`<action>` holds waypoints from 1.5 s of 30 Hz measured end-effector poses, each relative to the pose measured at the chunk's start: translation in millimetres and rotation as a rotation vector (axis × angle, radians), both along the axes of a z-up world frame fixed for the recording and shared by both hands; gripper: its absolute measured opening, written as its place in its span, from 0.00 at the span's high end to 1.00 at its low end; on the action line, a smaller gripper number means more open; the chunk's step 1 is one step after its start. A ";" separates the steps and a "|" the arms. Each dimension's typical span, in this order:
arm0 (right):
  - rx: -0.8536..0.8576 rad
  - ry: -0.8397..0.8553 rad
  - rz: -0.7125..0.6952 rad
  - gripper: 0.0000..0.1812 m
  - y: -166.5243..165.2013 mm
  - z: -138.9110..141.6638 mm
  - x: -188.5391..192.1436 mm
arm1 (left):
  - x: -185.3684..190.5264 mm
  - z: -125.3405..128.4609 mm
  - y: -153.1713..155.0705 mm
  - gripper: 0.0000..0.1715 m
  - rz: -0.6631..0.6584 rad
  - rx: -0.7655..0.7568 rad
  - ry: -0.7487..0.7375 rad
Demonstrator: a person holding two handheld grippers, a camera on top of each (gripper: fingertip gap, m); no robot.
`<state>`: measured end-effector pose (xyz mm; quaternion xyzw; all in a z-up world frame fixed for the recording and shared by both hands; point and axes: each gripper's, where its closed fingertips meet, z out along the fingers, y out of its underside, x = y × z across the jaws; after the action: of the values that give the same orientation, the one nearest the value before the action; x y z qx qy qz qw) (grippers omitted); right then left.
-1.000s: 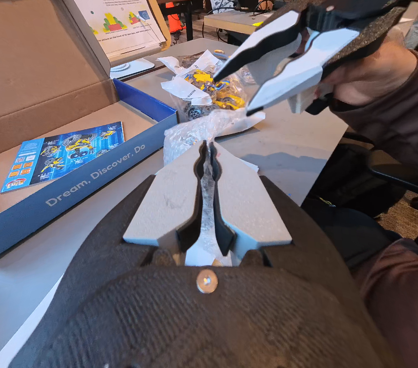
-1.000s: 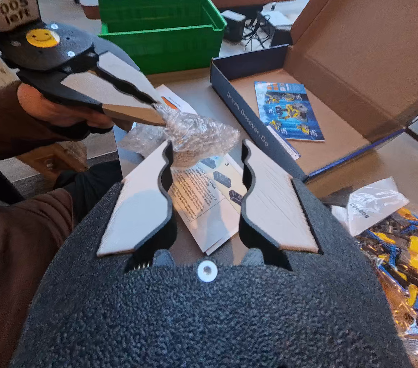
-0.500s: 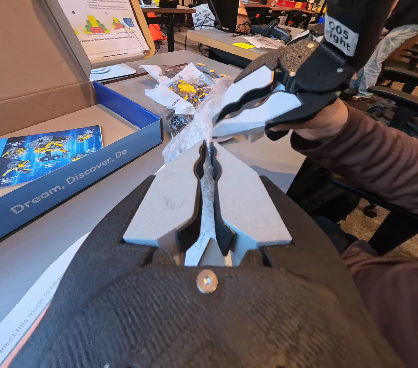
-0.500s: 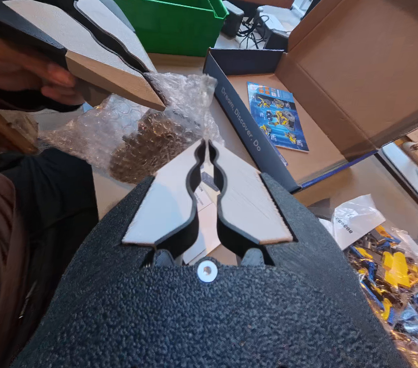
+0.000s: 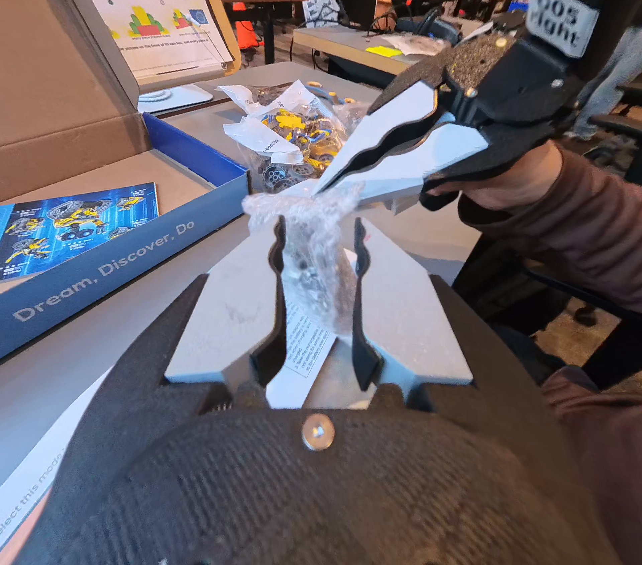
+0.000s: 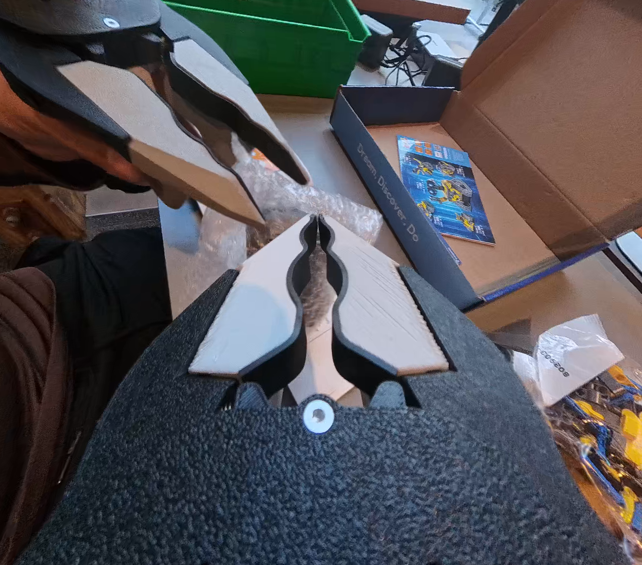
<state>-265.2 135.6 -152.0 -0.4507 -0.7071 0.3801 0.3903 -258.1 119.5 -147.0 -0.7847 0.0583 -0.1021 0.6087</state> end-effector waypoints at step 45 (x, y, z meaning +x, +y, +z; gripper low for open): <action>-0.098 -0.158 -0.151 1.00 4.3 -4.5 5.6 | -10.8 -9.6 -3.1 0.81 0.167 -0.043 0.783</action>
<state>-259.6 139.9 -156.6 -0.5498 -0.6803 0.3471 0.3383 -268.9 116.4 -156.6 -0.7787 0.2197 0.2535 0.5301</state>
